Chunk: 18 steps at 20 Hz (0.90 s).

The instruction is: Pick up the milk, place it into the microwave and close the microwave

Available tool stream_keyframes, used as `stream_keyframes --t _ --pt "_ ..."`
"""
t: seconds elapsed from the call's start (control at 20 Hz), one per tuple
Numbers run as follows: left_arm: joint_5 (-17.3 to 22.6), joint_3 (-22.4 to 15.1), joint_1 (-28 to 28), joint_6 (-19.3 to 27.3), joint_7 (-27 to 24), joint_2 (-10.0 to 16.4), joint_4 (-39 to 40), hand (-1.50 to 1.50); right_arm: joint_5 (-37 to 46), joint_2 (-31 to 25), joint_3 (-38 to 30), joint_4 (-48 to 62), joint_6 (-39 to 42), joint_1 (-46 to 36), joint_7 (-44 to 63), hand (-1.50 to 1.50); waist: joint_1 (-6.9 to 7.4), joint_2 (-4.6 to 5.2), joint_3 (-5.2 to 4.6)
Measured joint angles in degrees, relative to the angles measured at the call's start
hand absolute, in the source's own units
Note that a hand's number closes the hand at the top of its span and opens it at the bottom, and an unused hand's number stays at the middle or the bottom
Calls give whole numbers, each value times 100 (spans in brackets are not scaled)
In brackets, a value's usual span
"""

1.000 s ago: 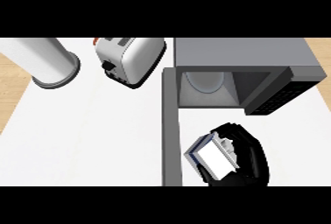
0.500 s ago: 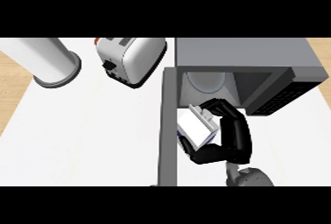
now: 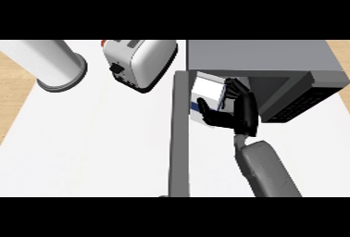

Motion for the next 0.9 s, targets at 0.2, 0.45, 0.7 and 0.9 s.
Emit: stream_keyframes --t 0.2,0.45,0.7,0.9 --pt "62 135 17 -120 -30 33 84 -150 -179 0 -444 1036 286 -438 -730 150 20 -19 -4" --pt "-28 170 -148 -220 -96 75 356 -150 -296 -98 -910 2486 689 -1180 -1638 150 53 1 2" --pt "66 218 -263 -243 44 151 412 -150 -200 -148 -1256 3698 812 -1791 -2576 150 77 9 3" --pt "40 231 -357 -288 -4 162 517 -150 -26 -211 -1407 4419 611 -2246 -3033 150 112 41 9"
